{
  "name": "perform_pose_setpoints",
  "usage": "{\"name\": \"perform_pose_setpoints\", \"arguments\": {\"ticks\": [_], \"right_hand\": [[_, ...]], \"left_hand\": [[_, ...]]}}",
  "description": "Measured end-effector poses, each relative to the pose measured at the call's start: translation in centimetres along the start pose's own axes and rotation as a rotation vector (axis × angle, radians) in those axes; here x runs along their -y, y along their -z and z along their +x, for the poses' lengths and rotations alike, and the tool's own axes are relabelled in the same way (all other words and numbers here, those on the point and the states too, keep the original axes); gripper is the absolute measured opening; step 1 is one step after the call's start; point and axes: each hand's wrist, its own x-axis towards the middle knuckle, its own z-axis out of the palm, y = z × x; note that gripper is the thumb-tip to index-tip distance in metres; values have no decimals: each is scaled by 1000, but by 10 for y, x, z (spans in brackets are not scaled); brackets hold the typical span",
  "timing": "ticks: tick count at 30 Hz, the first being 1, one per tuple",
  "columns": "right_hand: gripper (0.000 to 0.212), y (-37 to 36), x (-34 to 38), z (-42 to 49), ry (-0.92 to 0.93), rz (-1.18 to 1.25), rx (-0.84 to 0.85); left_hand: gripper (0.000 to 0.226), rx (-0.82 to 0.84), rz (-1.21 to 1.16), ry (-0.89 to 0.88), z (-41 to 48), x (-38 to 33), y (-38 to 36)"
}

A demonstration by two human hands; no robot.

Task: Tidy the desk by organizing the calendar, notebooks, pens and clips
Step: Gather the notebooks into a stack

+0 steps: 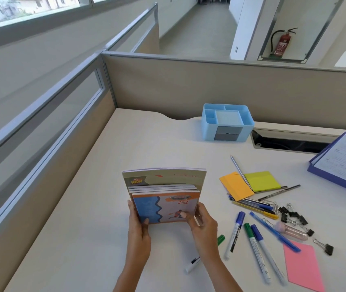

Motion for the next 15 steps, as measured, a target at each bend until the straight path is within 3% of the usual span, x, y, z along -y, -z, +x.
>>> {"name": "perform_pose_setpoints", "arguments": {"ticks": [11,15], "right_hand": [[27,-3,-3,3,9,-7,-22],[24,-1,-5,10,-15,32,-2]], "left_hand": [[42,-176,24,51,-4,-1,-5],[35,-173,11,29,-1,-4,8]]}}
